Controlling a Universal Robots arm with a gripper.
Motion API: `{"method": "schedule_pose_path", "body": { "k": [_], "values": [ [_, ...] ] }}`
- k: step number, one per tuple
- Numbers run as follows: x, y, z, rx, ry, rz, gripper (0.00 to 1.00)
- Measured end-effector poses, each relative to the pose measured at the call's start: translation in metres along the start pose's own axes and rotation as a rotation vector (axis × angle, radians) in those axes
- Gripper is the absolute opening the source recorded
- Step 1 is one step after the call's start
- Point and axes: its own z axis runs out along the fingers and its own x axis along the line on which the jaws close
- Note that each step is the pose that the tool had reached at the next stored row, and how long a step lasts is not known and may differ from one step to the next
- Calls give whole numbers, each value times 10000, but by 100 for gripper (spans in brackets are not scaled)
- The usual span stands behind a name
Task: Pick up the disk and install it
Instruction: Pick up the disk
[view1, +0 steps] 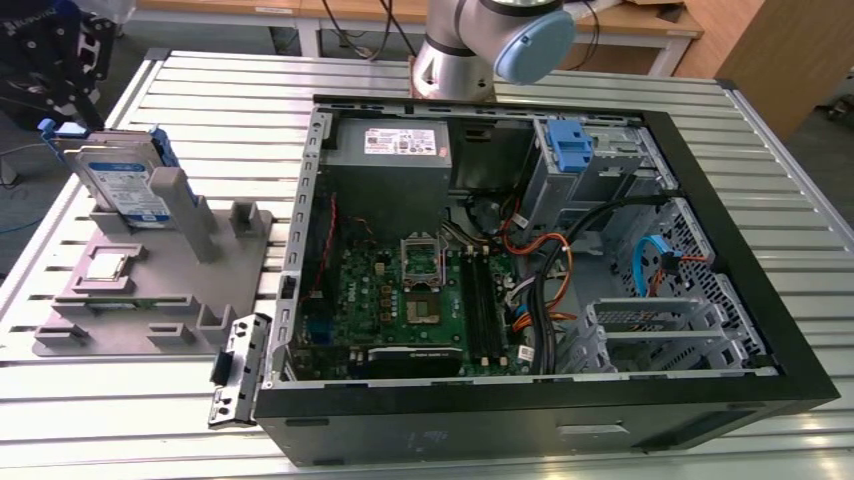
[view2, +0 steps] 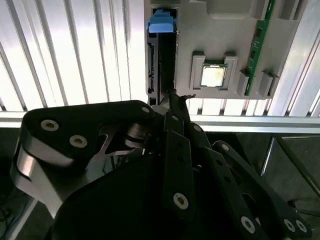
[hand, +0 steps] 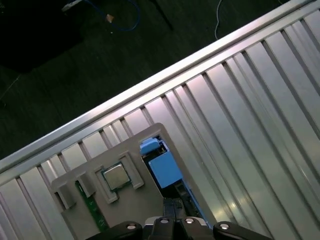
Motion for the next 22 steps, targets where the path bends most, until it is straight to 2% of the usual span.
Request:
{"method": "schedule_pose_path", "body": {
  "k": [11,17,22],
  "values": [
    [1,-1,28,-48,24,-1700,11],
    [1,-2,42,-90,-7,-2511,11],
    [1,-2,51,-137,-80,-3113,11]
  ]
}}
